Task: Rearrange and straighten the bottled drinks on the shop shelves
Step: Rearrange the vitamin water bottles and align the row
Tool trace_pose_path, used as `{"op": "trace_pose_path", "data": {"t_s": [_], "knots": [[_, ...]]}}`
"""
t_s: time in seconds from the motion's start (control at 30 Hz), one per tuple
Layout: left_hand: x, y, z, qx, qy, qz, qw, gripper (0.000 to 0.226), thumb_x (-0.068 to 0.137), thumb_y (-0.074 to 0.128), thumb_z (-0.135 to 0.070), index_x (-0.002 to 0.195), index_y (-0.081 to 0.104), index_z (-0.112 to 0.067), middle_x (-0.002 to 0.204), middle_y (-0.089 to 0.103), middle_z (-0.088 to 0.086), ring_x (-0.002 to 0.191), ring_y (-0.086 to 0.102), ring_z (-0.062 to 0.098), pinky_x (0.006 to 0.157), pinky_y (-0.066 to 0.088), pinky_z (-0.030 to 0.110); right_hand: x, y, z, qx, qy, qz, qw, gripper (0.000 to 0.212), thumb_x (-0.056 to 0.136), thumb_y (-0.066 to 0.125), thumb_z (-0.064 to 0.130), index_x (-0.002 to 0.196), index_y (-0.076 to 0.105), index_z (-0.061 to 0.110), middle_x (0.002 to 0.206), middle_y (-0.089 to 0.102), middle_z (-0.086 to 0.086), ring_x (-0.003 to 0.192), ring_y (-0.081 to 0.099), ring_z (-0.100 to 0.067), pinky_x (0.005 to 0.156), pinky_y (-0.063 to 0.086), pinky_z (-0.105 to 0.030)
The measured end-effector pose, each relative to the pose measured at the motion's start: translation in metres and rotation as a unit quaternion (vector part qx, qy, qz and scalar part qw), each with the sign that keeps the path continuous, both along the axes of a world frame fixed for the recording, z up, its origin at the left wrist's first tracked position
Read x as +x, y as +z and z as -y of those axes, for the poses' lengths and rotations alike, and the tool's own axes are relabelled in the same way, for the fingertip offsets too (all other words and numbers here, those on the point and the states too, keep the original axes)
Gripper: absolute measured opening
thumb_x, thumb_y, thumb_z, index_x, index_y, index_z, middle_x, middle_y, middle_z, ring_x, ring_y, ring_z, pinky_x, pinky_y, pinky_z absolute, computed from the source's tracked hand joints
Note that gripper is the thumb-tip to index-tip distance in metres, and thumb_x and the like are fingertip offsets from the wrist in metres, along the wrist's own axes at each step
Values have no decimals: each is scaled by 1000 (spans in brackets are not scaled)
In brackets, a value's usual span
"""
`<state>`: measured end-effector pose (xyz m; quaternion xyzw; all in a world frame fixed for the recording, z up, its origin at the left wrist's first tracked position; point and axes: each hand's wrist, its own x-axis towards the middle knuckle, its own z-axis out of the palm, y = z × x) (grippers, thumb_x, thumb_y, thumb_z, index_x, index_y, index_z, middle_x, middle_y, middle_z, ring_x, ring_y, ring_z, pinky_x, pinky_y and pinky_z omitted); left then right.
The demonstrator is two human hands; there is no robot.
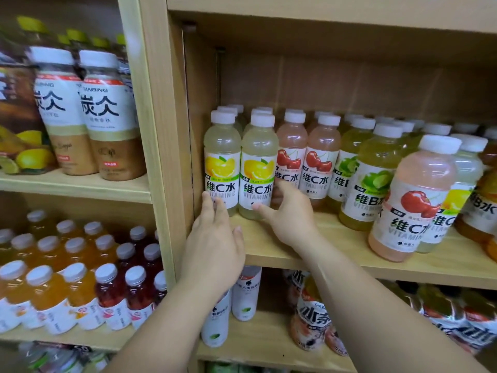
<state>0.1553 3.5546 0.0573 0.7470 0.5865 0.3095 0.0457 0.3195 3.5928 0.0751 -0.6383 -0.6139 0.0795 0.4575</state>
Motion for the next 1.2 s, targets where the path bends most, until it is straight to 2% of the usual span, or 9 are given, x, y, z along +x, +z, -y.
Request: {"op": "trace_pose_path", "data": {"t_s": [0.33,0.5,0.6,0.67,0.8,0.93,1.03,1.1,1.2], "knots": [[2,2,-5,-16,11,22,1000,71,105,42,-38,161,13,-7,171,-3,9,153,24,26,118,28,35,-3,-1,2,-2,5,43,999,46,85,79,33,124,62,16,120,70,-1,110,64,-21,91,50,-32],[1,-5,-2,42,-3,166,985,69,99,58,-35,158,31,-11,169,18,3,153,22,20,120,20,30,4,-1,31,68,-1,-35,997,58,87,75,43,138,59,20,128,65,4,115,62,-11,97,54,-32],[15,-6,9,154,-51,247,955,57,94,64,-30,145,51,-8,153,43,6,144,39,20,117,26,28,23,1,79,148,3,-46,988,40,91,75,29,129,67,18,119,64,5,110,60,-1,89,50,-12],[34,-4,16,190,-103,259,941,55,90,63,-33,139,56,-9,142,51,4,134,48,19,114,35,31,47,3,111,199,-18,-35,979,24,93,73,23,117,71,19,110,66,7,106,62,-3,84,49,-10],[86,9,30,104,-177,282,937,58,89,69,-42,142,50,-27,131,53,-13,120,51,2,105,42,26,109,10,149,269,-108,-55,955,5,95,70,20,99,70,24,97,66,8,93,65,-10,76,48,-14],[137,16,39,10,-224,282,933,78,75,72,-55,145,42,-39,130,53,-21,117,53,-3,103,50,36,167,10,161,251,-186,-83,946,18,91,70,30,108,64,27,104,61,9,97,62,-9,76,46,-10],[169,18,40,-45,-237,270,932,91,67,76,-64,147,37,-42,135,51,-23,120,52,-1,104,51,37,197,-1,154,189,-206,-82,957,37,88,73,36,121,57,31,114,53,18,109,56,-4,88,47,-20],[186,17,39,-57,-233,257,936,100,62,78,-67,148,36,-42,140,50,-22,125,51,1,106,50,37,209,-7,146,140,-204,-85,965,54,87,75,40,134,52,30,125,53,13,117,54,-7,97,49,-31],[205,15,41,-39,-224,242,943,87,67,85,-52,142,42,-40,135,56,-23,123,54,1,104,51,35,215,-8,137,80,-160,-123,976,67,85,79,37,143,45,30,121,58,16,111,58,0,100,53,-35]]}}
